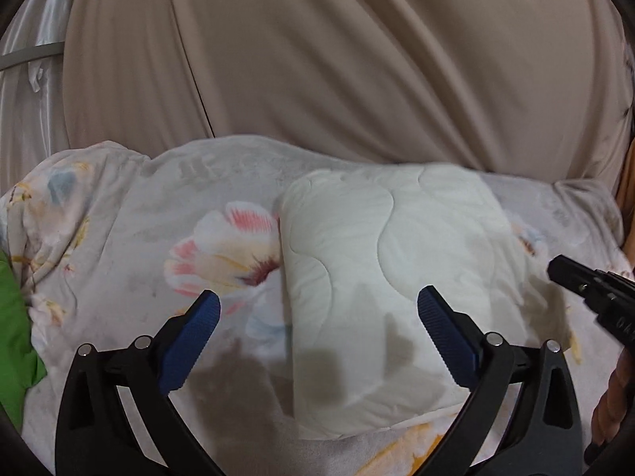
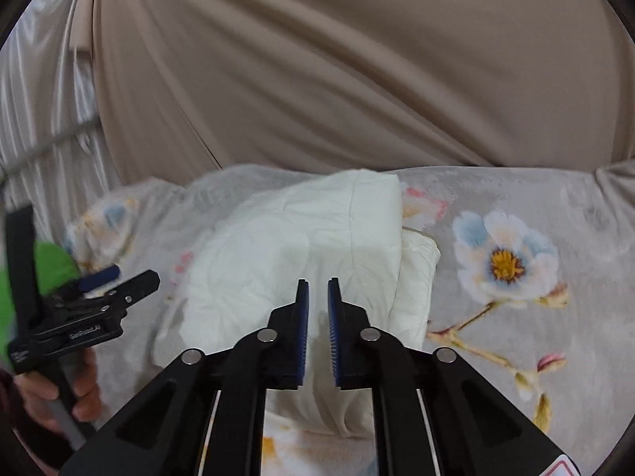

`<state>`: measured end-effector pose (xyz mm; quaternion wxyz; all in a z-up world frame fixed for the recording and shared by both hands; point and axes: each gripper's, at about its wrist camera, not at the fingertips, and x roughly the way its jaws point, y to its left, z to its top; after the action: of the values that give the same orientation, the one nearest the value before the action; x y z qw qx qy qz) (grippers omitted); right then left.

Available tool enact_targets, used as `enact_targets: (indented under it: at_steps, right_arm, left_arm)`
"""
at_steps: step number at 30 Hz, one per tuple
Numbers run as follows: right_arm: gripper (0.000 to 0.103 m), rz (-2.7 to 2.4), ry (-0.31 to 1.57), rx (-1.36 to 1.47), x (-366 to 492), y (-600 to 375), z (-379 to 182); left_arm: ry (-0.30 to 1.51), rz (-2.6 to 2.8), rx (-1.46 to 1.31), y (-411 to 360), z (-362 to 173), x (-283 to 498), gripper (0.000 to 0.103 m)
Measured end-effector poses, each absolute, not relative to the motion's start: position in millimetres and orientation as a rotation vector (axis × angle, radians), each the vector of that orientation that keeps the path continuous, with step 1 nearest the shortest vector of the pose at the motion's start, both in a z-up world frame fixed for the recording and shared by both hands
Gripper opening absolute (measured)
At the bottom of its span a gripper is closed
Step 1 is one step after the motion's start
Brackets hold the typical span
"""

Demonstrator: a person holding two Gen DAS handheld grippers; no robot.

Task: Fold large clothes
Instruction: 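Set the folded jacket down on the blanket and open both tools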

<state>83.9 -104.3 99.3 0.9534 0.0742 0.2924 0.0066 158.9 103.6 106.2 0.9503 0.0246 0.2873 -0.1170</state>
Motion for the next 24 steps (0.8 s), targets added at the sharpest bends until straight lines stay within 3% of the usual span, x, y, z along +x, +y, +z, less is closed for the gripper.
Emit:
enact_targets:
  at_steps: [6,13,24]
  right_arm:
    - [0.0,-0.041,0.706,0.14,91.2,-113.0,42.5]
    - [0.0,-0.009,0.718,0.178,94.7,-120.0,12.3]
    - [0.0,0.007,0.655,0.24,79.5,-119.4,22.2]
  left_arm:
    - [0.67,-0.184,0.064,97.6,60.8,167.0,0.098]
    - [0.668,-0.177,0.088,94.7,46.5,167.9,0.098]
    - [0.606,-0.135,0.071,91.7,43.4,149.4,0.098]
